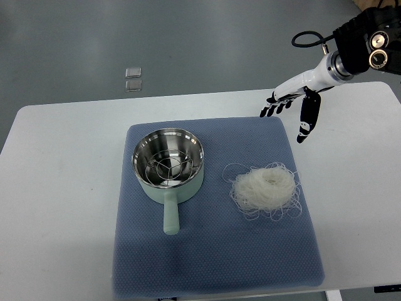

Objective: Put vermicelli into pot with right hand
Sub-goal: 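Move the right hand over the white vermicelli bundle, then close the right hand fingers around the vermicelli bundle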

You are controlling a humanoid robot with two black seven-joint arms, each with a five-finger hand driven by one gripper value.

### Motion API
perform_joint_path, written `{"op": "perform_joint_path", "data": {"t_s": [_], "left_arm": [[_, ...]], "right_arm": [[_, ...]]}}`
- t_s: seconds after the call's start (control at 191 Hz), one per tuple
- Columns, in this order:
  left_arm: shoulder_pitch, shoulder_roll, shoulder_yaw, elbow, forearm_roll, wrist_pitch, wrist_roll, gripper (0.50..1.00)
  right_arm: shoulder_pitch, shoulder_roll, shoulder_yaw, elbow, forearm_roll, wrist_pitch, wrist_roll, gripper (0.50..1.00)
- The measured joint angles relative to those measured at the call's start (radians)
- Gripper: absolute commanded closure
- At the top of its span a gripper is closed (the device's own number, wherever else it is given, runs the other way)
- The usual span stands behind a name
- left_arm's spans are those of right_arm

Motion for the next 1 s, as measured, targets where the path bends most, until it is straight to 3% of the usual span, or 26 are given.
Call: {"op": "perform_joint_path", "data": {"t_s": [0.194,0.509,0.776,1.001], "left_arm": [[0.000,0.000,0.000,0.000,-0.001,0.000,0.000,0.500],[0.000,0.000,0.000,0.003,-0.002,0.002,0.000,0.500],[0.000,0.000,0.000,0.004,-0.003,0.002,0.000,0.500],[0.000,0.000,0.000,0.005,-0.003,0.002,0.000,0.500]], "right_arm": [[0.019,0.002,-0.014,0.048,0.107,0.000,-0.022,0.572],[-0.137,-0.007,0.022,0.067,0.111,-0.005,-0.014,0.574],[-0.262,0.002,0.072,0.069,0.034,-0.152,0.028,0.576],[-0.339,0.004,0.074,0.067,-0.029,-0.222,0.048,0.576]]}}
